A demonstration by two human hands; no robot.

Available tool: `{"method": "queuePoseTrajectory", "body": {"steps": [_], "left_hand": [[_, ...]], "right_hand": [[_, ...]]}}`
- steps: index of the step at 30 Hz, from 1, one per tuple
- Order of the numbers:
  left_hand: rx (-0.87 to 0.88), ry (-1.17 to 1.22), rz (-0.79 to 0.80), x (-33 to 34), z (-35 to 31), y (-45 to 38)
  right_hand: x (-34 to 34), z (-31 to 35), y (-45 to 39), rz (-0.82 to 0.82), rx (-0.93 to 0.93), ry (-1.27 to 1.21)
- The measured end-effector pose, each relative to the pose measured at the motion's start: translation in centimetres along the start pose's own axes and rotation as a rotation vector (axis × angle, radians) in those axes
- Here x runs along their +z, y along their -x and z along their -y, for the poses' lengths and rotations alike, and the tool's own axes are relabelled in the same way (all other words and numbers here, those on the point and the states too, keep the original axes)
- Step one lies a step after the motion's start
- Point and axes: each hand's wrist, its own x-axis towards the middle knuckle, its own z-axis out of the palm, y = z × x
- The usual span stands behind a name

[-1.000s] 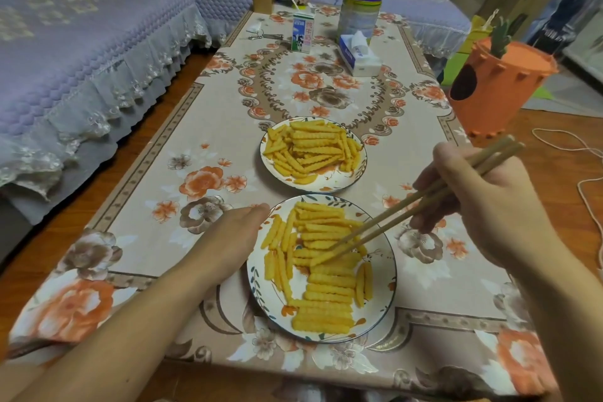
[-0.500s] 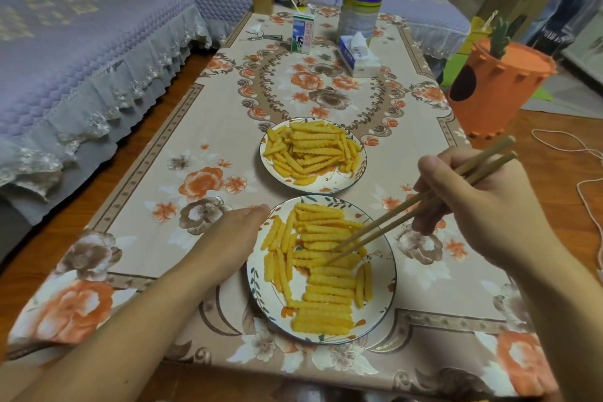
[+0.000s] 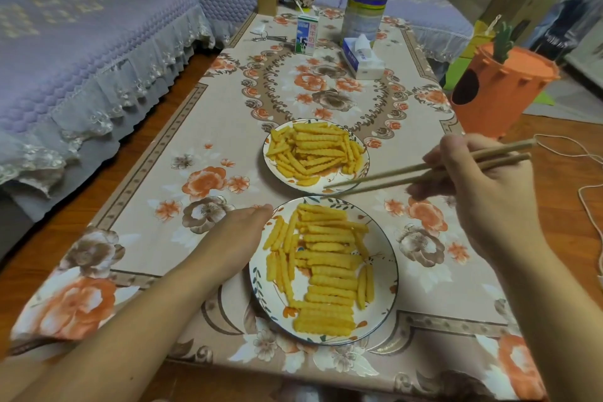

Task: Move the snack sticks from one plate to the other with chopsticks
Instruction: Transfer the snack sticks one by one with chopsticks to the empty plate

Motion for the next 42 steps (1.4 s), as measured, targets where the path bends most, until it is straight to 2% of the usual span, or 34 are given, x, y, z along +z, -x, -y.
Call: {"method": "queuePoseTrajectory", "body": {"steps": [5, 12, 17, 22, 28, 32, 37, 42], "left_hand": [[0.041, -0.071, 0.005, 0.0, -0.1, 0.0], [0.007, -0.011, 0.049, -0.3, 0.0, 0.1], [0.0, 0.002, 0.044, -0.3, 0.1, -0.1], [-0.003, 0.001, 0.036, -0.2, 0.3, -0.3], [0.01, -0.007, 0.014, -0.1, 0.2, -0.4], [0.03, -0.038, 0.009, 0.1, 0.4, -0.3], [0.03, -0.011, -0.002, 0.1, 0.3, -0.3], [0.037, -0.034, -0.011, 0.2, 0.3, -0.3]], "right_hand": [[2.6, -2.9, -1.4, 0.03, 0.11, 0.007], [4.1, -3.2, -2.0, 0.033, 0.124, 0.03], [1.8, 0.6, -2.0, -0.079, 0.09, 0.029], [-1.5, 4.6, -1.4, -0.087, 0.268, 0.113], [-2.2, 3.4, -0.8, -0.109, 0.351, 0.261], [-2.6, 3.0, -0.9, -0.161, 0.331, 0.278], [-2.7, 3.0, -0.9, -0.122, 0.306, 0.244], [-2.8, 2.2, -1.2, -0.205, 0.16, 0.136]]}}
